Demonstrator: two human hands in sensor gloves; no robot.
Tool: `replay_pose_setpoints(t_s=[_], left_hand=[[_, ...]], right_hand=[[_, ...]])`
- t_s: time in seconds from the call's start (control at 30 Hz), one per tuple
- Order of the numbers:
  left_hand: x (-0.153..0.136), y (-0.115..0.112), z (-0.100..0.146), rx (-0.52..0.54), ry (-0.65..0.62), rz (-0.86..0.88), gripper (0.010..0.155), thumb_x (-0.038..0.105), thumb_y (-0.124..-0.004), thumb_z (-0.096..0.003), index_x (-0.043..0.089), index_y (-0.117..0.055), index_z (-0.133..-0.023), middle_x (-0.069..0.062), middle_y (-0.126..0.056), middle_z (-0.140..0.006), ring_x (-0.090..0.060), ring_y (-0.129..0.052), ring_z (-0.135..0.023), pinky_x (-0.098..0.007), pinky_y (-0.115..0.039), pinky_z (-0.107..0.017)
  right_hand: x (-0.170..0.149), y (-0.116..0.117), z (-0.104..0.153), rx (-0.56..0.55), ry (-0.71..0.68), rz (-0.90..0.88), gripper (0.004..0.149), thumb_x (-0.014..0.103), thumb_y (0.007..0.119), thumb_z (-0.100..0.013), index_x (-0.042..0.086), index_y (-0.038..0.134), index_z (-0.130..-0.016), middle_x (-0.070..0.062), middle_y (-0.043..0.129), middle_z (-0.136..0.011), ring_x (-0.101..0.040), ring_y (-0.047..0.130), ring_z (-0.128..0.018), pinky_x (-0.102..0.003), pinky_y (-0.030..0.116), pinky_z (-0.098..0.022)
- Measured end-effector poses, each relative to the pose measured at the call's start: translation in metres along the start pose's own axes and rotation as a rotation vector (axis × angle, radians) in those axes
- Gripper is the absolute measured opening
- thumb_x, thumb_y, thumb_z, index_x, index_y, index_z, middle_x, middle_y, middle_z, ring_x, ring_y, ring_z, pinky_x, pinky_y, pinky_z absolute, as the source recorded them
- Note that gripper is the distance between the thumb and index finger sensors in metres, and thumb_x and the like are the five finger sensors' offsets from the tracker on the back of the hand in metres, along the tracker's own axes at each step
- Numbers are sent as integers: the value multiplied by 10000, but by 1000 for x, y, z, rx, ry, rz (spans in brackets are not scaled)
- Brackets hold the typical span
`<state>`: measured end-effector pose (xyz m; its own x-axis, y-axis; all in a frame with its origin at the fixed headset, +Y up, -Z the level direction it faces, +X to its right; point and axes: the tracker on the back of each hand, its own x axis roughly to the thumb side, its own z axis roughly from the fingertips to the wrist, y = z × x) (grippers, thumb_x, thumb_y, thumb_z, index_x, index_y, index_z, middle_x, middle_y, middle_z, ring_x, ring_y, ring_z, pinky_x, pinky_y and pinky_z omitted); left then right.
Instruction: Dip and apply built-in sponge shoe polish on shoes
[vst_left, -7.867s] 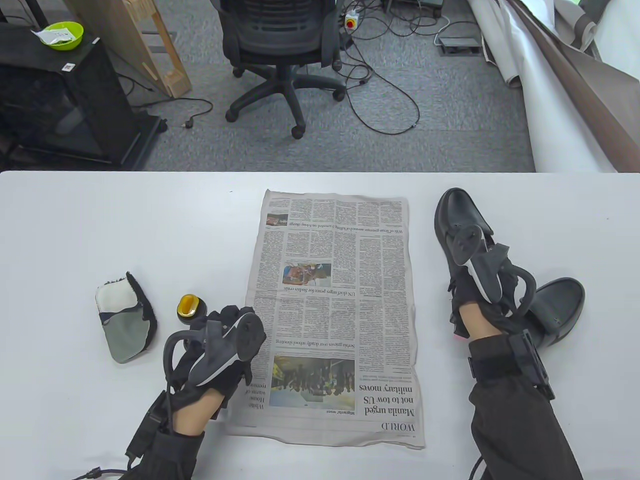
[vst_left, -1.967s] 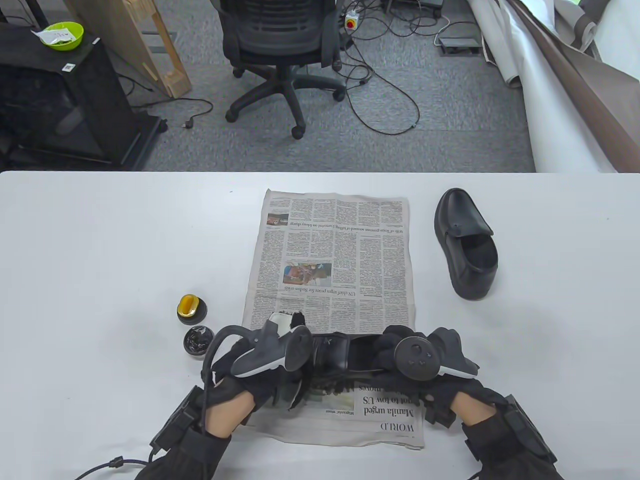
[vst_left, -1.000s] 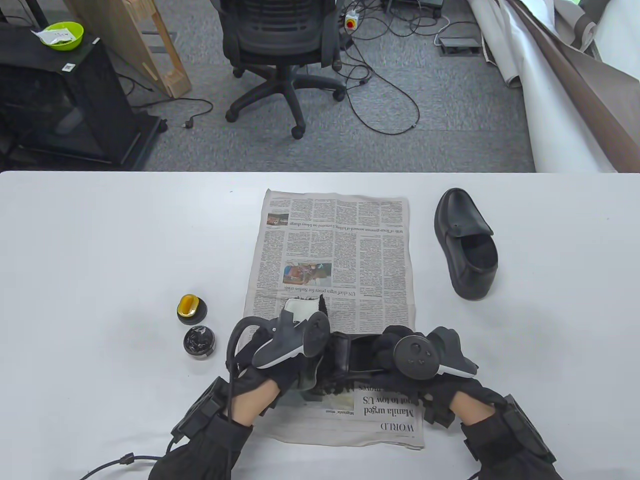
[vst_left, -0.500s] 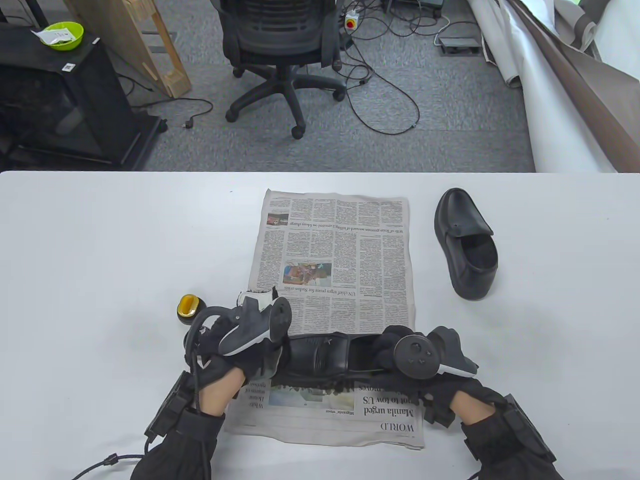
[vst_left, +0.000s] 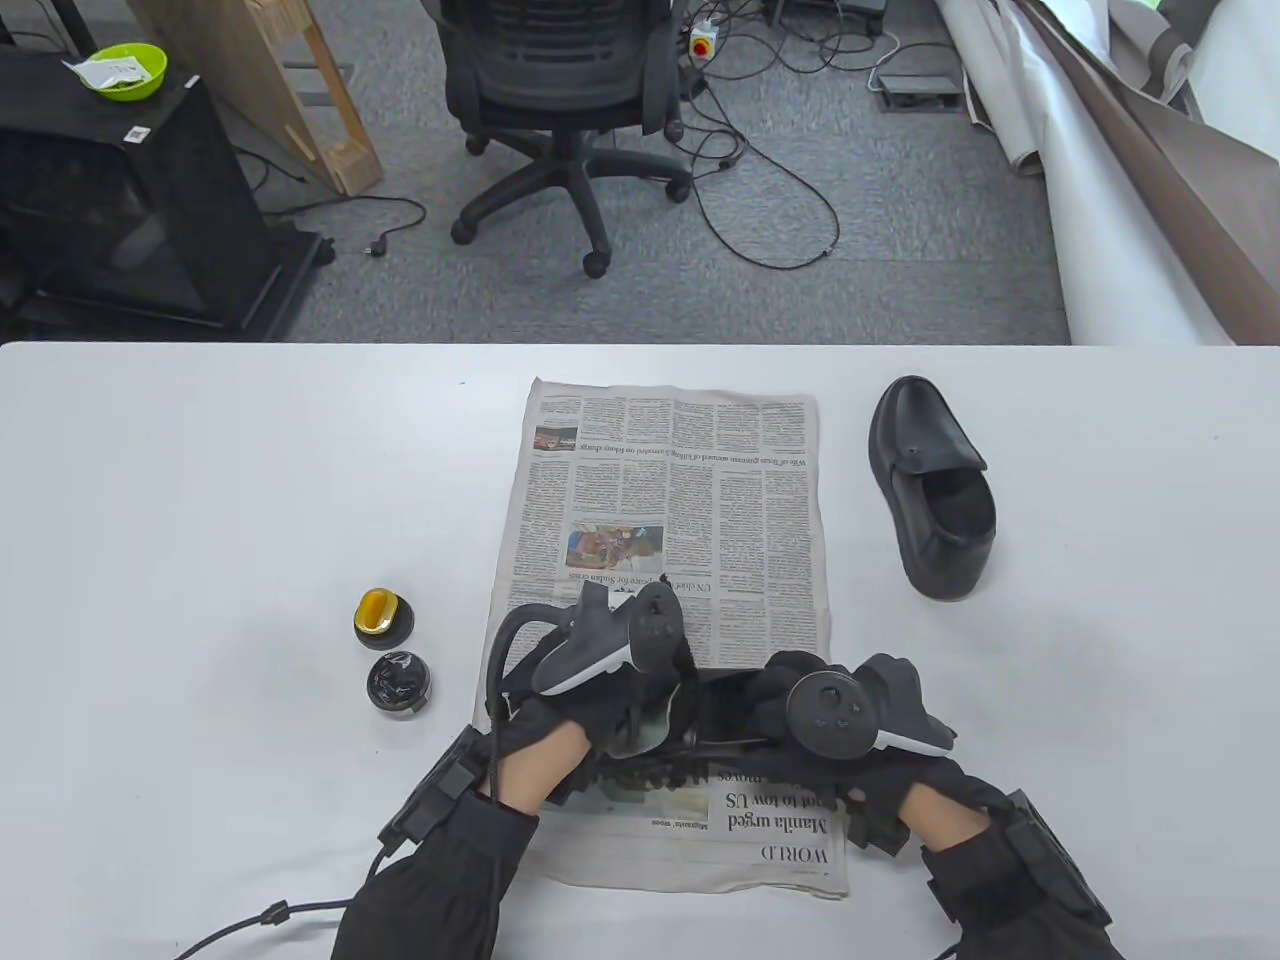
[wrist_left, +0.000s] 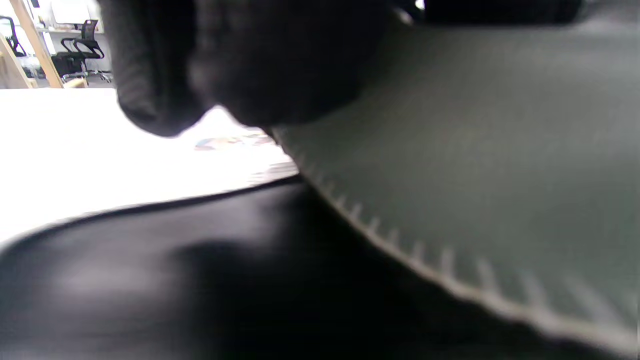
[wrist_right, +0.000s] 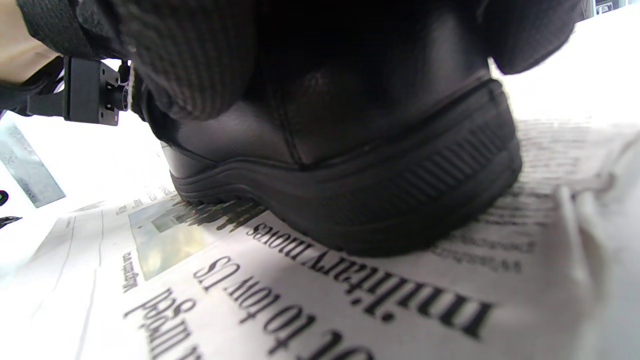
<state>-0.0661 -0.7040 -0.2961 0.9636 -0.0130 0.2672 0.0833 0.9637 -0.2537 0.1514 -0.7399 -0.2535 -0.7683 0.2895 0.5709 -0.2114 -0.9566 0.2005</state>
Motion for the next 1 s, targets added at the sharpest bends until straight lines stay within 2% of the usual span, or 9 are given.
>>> replay_pose_setpoints(t_s=[0.17, 0.3, 0.43, 0.5, 0.6, 0.67, 0.8, 0.93, 1.0], left_hand=[[-29, -5, -2, -56, 97, -115, 632, 550, -862, -378, 292, -726, -939, 44, -992, -547, -31, -1004, -140, -364, -924, -421], [-59, -8, -1, -117, 167, -94, 630, 549, -869, -379, 292, -731, -937, 41, -992, -551, -35, -1005, -143, -368, -922, -425], [-70, -5, 2, -90, 211, -126, 625, 539, -894, -376, 296, -742, -931, 37, -995, -543, -40, -1006, -138, -370, -923, -422], [-67, -2, 4, -48, 176, -123, 612, 538, -905, -372, 320, -749, -921, 47, -998, -535, -38, -1005, -132, -362, -925, -420], [-51, 5, 5, 6, 53, 147, 600, 536, -901, -376, 328, -758, -920, 37, -1002, -531, -47, -999, -123, -368, -922, -416], [-32, 10, 2, 32, 4, 213, 605, 540, -889, -379, 322, -749, -926, 33, -1002, -529, -48, -995, -119, -370, -922, -411], [2, 16, -13, 52, -23, 172, 620, 554, -870, -377, 310, -733, -930, 51, -997, -525, -32, -992, -116, -358, -924, -412], [11, 8, -31, -10, 7, 84, 621, 550, -877, -373, 306, -737, -926, 52, -997, -521, -29, -990, -111, -356, -927, -407], [7, 4, -33, -24, 5, 98, 617, 554, -859, -377, 295, -741, -925, 55, -999, -519, -23, -991, -109, -355, -929, -406]], right_hand=[[0, 0, 0, 2, -2, -1, 395, 554, 817, -330, 321, 903, -637, 30, 739, -902, -437, 692, -943, -560, 676, -653], [0, 0, 0, 2, 0, 1, 394, 553, 818, -330, 322, 903, -636, 32, 739, -902, -436, 692, -944, -560, 677, -653], [0, 0, 0, 1, 1, 2, 394, 554, 816, -330, 322, 902, -636, 33, 739, -902, -435, 692, -944, -559, 677, -653], [0, 0, 0, 1, 1, 1, 393, 554, 817, -330, 322, 903, -636, 32, 739, -901, -436, 693, -943, -558, 677, -654], [0, 0, 0, -2, 5, 1, 393, 554, 816, -330, 322, 902, -635, 34, 738, -902, -434, 693, -944, -558, 677, -653], [0, 0, 0, -4, 5, -3, 392, 553, 817, -329, 321, 903, -633, 33, 740, -900, -434, 693, -943, -558, 677, -653], [0, 0, 0, -4, 6, -7, 392, 553, 818, -329, 320, 904, -632, 35, 738, -901, -434, 693, -942, -557, 677, -654], [0, 0, 0, -4, 4, -6, 392, 553, 818, -330, 320, 904, -633, 35, 738, -901, -434, 692, -943, -557, 676, -654], [0, 0, 0, -5, 2, -3, 391, 554, 817, -330, 321, 903, -633, 34, 741, -899, -437, 694, -941, -556, 677, -654]])
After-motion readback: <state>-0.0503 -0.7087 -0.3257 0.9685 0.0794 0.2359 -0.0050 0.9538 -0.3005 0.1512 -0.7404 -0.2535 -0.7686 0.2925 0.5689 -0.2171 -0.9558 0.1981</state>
